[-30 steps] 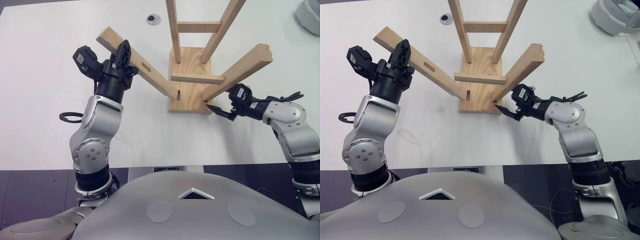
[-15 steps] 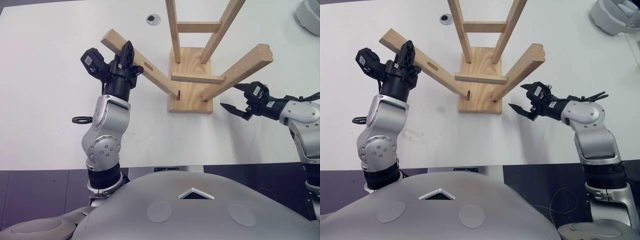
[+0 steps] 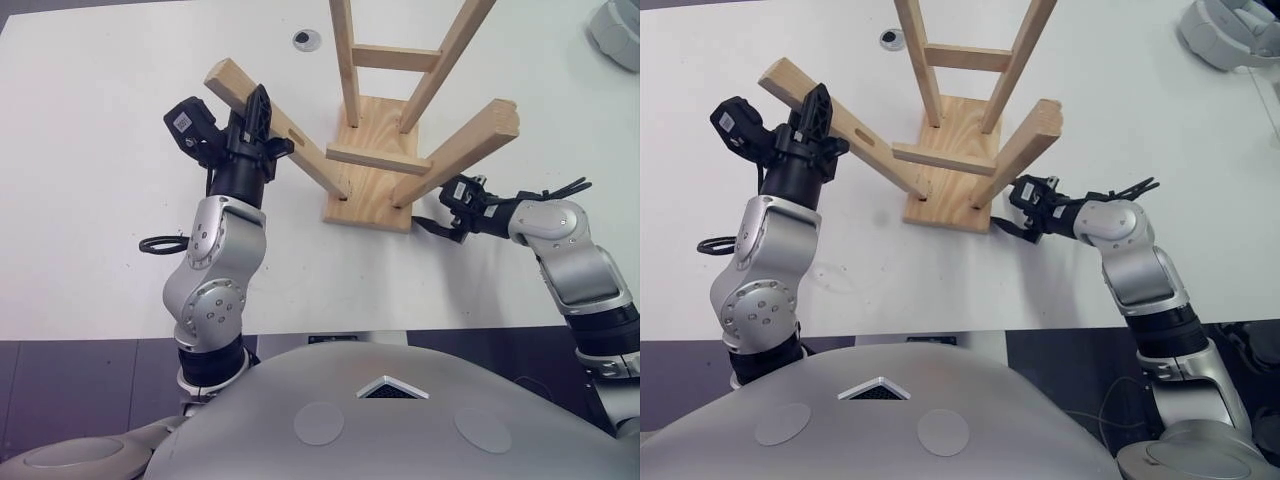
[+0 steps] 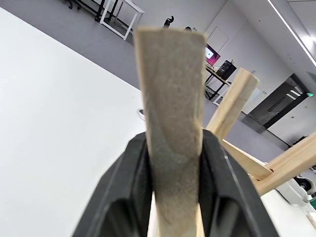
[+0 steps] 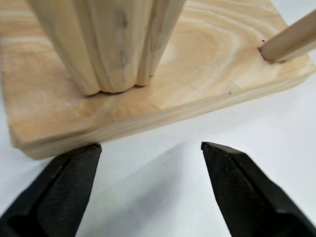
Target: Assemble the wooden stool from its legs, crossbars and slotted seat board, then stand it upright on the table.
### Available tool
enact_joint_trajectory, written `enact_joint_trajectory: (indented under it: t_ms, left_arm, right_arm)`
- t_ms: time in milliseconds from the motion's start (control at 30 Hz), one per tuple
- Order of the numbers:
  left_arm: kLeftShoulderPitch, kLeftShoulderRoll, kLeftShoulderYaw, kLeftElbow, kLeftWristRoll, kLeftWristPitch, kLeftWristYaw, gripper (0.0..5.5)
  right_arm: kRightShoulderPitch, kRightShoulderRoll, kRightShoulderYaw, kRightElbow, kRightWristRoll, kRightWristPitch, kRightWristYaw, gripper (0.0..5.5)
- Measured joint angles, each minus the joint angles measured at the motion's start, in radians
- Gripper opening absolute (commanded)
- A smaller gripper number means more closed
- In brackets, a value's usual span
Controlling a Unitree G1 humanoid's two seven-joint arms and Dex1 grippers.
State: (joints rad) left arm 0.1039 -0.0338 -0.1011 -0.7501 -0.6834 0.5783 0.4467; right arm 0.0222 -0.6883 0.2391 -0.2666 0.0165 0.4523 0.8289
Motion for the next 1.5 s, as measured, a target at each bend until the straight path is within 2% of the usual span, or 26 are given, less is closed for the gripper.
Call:
enact_joint_trajectory:
  t_ms: [300, 500, 767, 1067, 1300, 1333, 1400, 1467, 1500]
  left_arm:
    - [0.017, 0.013, -0.082, -0.04, 0.147, -0.003, -0.046, 1.03]
    - [0.052, 0.062, -0.187, -0.11, 0.252, 0.008, -0.088, 1.03]
    - [0.035, 0.057, -0.298, -0.112, 0.38, 0.069, -0.093, 1.03]
    - [-0.04, 0.061, -0.369, -0.076, 0.539, 0.121, -0.091, 1.03]
    - [0.002, 0.046, -0.339, -0.079, 0.566, 0.133, -0.116, 1.04]
    - [0.006, 0.045, -0.332, -0.079, 0.566, 0.131, -0.118, 1.04]
    - [0.021, 0.034, -0.319, -0.077, 0.566, 0.112, -0.119, 1.04]
    - [0.024, 0.029, -0.313, -0.066, 0.571, 0.093, -0.115, 1.04]
    - [0.023, 0.029, -0.314, -0.046, 0.575, 0.073, -0.114, 1.04]
  right_arm:
    - [-0.009, 0.023, -0.016, -0.028, 0.029, 0.039, -0.001, 3.8]
    - [-0.009, 0.017, -0.047, -0.05, 0.061, 0.077, -0.004, 3.8]
    - [-0.018, 0.015, -0.044, -0.078, 0.074, 0.115, -0.004, 3.8]
    - [-0.029, 0.01, -0.037, -0.083, 0.06, 0.135, -0.018, 3.8]
    - [-0.042, -0.025, -0.026, -0.138, 0.054, 0.13, -0.014, 3.8]
    - [-0.045, -0.025, -0.045, -0.143, 0.056, 0.111, -0.026, 3.8]
    - [-0.058, -0.008, -0.153, -0.199, 0.093, 0.107, -0.061, 3.8]
    - [-0.078, 0.005, -0.306, -0.295, 0.183, 0.156, -0.092, 3.8]
    - [-0.149, 0.005, -0.408, -0.311, 0.226, 0.181, -0.122, 3.8]
